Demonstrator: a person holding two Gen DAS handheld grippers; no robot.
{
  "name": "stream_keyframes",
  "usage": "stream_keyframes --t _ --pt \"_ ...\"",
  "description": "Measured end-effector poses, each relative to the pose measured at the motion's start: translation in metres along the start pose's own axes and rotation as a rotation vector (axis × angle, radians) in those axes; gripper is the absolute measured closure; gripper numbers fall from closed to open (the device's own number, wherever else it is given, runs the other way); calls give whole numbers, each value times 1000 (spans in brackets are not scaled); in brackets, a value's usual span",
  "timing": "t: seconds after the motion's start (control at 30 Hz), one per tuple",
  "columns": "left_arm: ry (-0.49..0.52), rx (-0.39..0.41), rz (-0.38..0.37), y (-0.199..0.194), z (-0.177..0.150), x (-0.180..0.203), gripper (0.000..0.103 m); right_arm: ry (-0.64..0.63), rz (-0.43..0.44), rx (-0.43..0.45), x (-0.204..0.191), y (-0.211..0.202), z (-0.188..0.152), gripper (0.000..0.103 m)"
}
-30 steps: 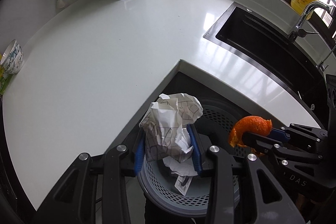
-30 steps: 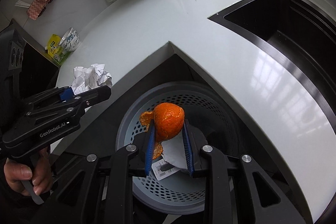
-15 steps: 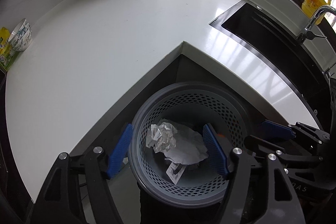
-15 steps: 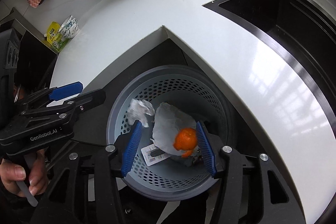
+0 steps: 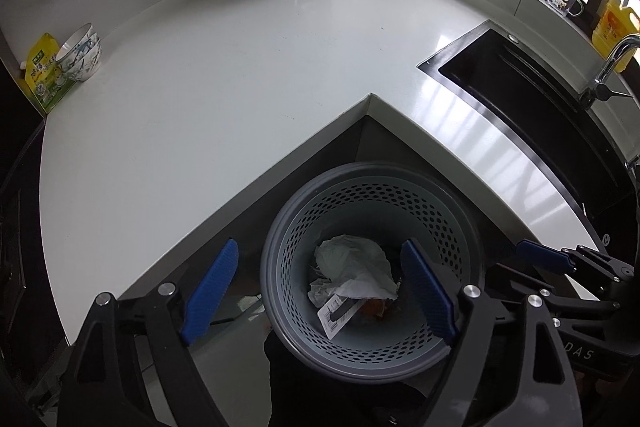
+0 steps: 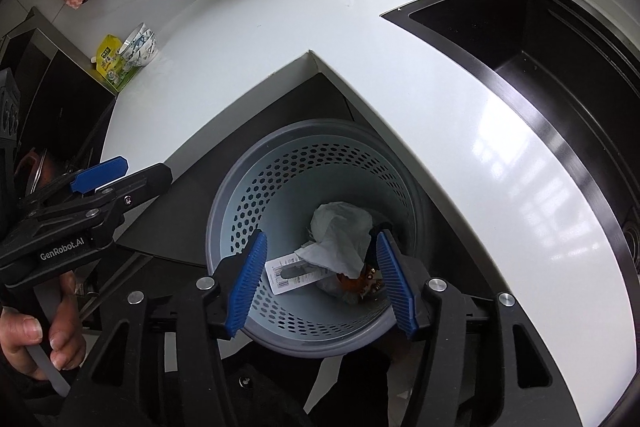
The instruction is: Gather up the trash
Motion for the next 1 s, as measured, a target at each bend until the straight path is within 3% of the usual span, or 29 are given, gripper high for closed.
stream_keyframes --t 0.53,1.0 --pt "-36 77 53 -39 4 -6 8 -95 7 7 -23 -20 3 33" --pt "-40 91 87 -47 7 -11 6 -132 -1 20 -31 -28 4 31"
Point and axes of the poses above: each gripper's, at about its wrist camera, not at the fingertips, and y roughly the way its jaws point, x to its right, z to its top, the point moved 1 cm from there along y, roughly the way its jaws point, and after that the axes turned 9 degrees about x, right-handed, at the moved point
